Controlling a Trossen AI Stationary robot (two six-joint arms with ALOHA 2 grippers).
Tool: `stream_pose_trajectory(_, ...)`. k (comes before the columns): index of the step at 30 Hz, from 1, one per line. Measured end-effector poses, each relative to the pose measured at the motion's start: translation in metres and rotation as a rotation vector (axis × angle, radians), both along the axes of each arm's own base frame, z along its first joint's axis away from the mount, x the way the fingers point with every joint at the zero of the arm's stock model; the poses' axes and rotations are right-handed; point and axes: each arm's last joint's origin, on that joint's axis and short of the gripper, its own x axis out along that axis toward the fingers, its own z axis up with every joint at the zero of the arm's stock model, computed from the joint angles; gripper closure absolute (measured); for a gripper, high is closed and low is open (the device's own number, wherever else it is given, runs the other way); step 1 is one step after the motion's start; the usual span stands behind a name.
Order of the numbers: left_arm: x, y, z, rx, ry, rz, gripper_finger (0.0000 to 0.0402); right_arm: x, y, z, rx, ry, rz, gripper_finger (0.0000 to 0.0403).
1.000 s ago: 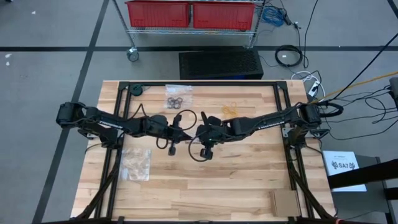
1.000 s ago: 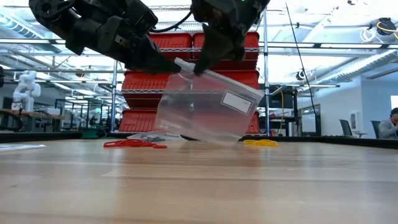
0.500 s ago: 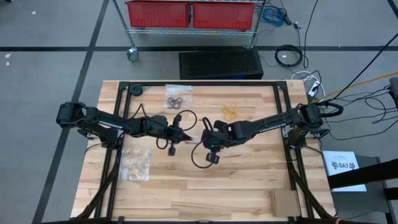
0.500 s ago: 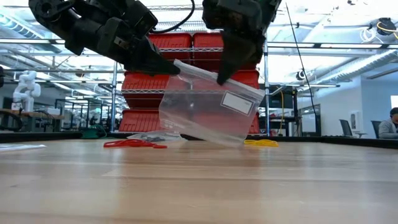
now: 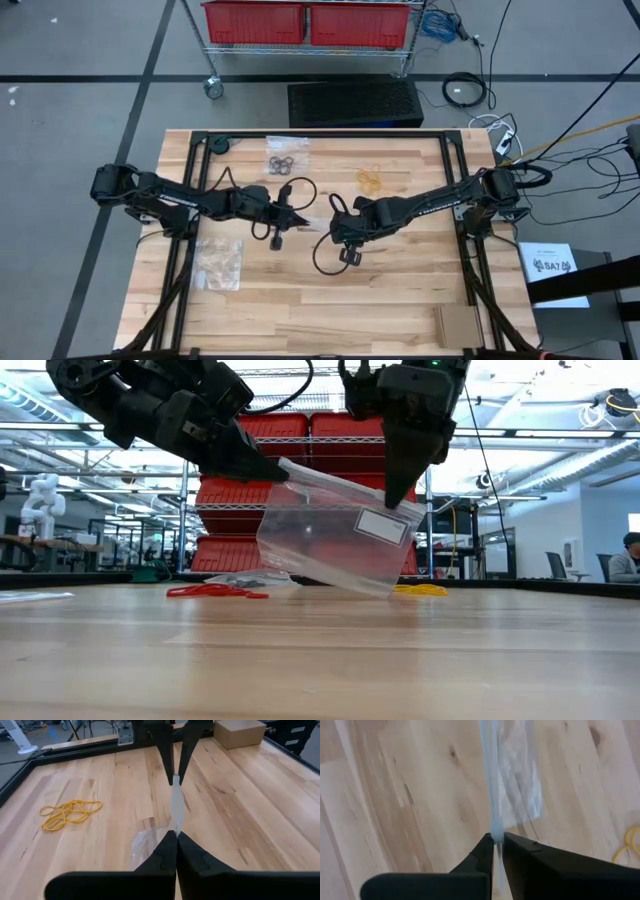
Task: Sort rubber bands
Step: Open the bottom right transparent zip bag
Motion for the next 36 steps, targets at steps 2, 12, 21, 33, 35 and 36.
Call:
stream_pose_trajectory(2, 0.0, 0.0, 0.0, 0.002, 0.002, 0.004, 0.04, -0.001, 0.0, 0.0, -0.001, 0.013, -0.003, 0.039)
stream_pose_trajectory(12, 0.0, 0.0, -0.001, 0.004, 0.005, 0.008, 0.04, -0.006, 0.002, -0.002, 0.023, 0.063, -0.016, 0.039)
stream_pose_trajectory(21, 0.0, 0.0, 0.0, 0.004, 0.004, 0.008, 0.04, -0.011, 0.005, -0.003, 0.031, 0.103, -0.05, 0.039)
stream_pose_trajectory(33, 0.0, 0.001, -0.001, 0.005, 0.007, 0.011, 0.04, -0.014, 0.006, 0.0, 0.031, 0.136, -0.047, 0.032)
stream_pose_trajectory(35, 0.0, 0.001, -0.001, 0.005, 0.007, 0.011, 0.04, -0.013, 0.007, 0.007, 0.042, 0.14, -0.044, 0.0296)
stream_pose_trajectory(36, 0.0, 0.001, -0.001, 0.005, 0.007, 0.011, 0.04, -0.013, 0.007, 0.012, 0.042, 0.141, -0.044, 0.0284)
